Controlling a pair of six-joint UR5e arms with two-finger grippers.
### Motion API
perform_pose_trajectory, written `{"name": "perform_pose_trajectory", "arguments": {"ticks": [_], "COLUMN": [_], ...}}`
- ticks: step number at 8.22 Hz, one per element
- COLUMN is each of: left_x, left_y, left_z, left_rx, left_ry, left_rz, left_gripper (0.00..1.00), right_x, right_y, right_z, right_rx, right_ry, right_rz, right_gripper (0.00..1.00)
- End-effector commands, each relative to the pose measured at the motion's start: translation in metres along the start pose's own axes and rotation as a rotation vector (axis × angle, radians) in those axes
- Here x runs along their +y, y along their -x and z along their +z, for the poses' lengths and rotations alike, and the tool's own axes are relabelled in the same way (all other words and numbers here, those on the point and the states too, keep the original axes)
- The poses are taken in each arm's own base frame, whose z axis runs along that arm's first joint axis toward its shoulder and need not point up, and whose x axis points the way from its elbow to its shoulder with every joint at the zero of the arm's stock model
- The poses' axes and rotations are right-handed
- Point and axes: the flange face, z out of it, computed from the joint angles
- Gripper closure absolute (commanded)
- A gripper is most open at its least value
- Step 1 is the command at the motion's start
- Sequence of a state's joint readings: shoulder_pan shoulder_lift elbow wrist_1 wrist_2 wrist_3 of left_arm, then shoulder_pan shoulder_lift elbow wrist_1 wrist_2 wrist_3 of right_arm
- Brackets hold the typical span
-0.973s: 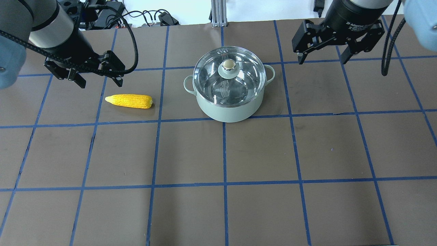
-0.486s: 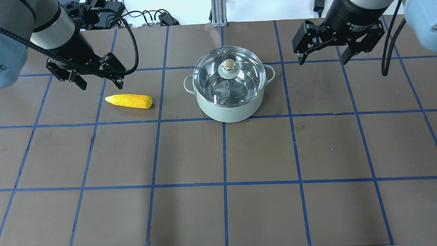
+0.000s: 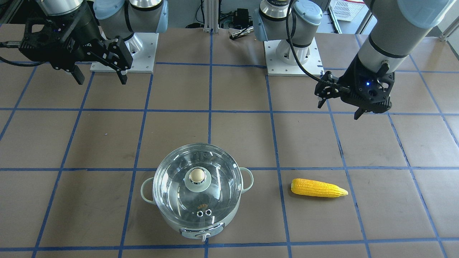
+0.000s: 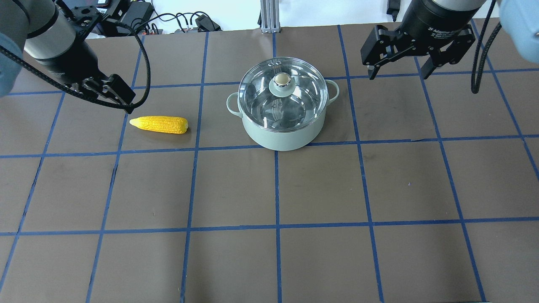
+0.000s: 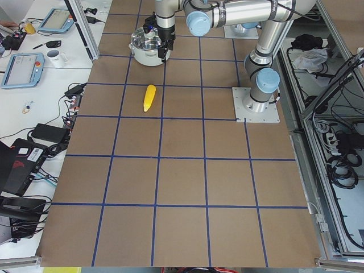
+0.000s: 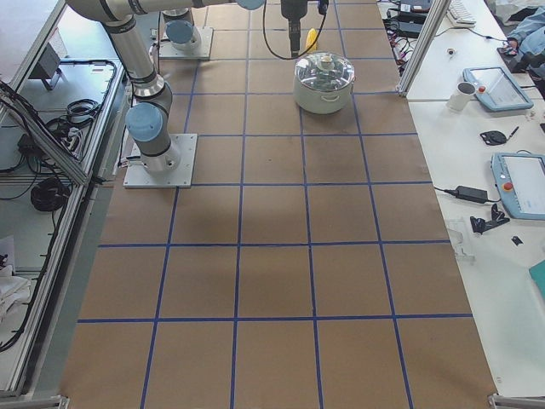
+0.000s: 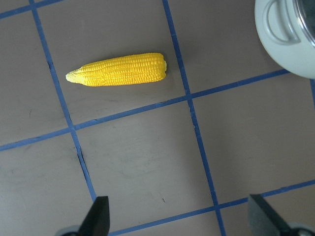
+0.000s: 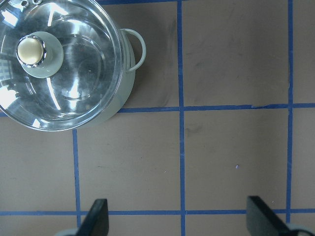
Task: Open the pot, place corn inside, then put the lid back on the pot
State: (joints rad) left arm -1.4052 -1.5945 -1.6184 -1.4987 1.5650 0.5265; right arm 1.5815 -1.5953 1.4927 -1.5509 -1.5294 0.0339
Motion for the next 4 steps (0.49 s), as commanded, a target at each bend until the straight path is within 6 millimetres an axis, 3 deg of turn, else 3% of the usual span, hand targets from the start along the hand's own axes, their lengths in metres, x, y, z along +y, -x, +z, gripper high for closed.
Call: {"name": "perform_pose_trajectory", "arguments": {"ticks": [1,2,4], "left_x": [-0.015,-0.024,-0.038], "left_y": [0.034,0.043,0.052], "left_z": [0.015,0.026,0.061], "left_rx": [-0.046,-0.055,-0.013], "left_ry": [-0.056,-0.058,-0.013], "left_rz": [0.220,0.310,0.404], "left_gripper": [0.00,0.00,0.00], "right_x": [-0.002,-0.011,-0.053], "right_y": [0.001,0.001,0.007], "right_z": [0.002,0.005,0.012], "right_rx": [0.000,0.000,-0.007], "right_ry": [-0.003,-0.023,-0.048], "right_rz": [0.003,0.011,0.019], "right_gripper": [0.00,0.00,0.00]}}
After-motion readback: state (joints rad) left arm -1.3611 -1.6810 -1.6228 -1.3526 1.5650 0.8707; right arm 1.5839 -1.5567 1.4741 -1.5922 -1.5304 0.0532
